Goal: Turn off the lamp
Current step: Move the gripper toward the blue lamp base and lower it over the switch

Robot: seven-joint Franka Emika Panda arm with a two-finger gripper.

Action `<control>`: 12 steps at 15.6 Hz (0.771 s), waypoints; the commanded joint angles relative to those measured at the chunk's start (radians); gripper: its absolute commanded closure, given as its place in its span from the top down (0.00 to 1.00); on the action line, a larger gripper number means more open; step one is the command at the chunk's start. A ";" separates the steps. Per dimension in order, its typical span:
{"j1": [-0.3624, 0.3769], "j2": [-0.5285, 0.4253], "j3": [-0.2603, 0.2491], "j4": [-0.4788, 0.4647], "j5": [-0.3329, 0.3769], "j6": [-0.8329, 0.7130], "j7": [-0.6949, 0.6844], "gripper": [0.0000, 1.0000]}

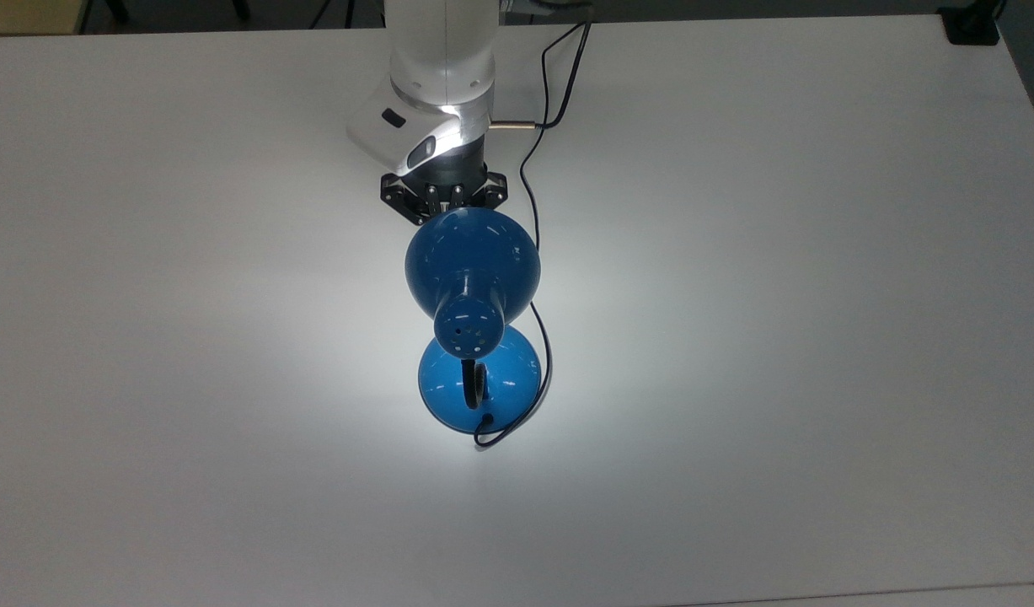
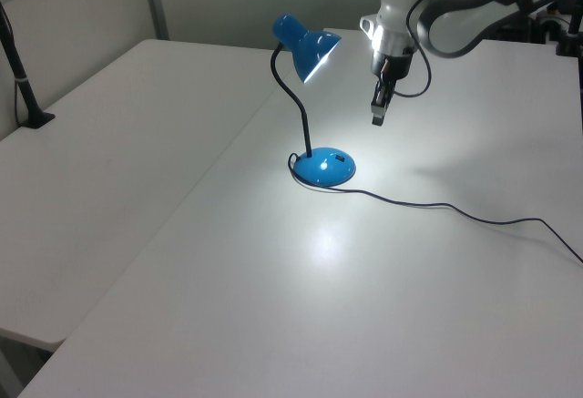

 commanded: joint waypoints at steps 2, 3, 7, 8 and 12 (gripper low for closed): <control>-0.005 0.042 0.001 -0.016 0.010 0.124 0.027 0.00; -0.003 0.054 0.001 -0.025 0.007 0.154 0.037 0.00; -0.003 0.075 0.001 -0.051 -0.001 0.248 0.034 0.00; -0.003 0.087 0.001 -0.049 -0.001 0.260 0.033 0.00; 0.001 0.115 0.003 -0.063 -0.001 0.363 0.034 0.00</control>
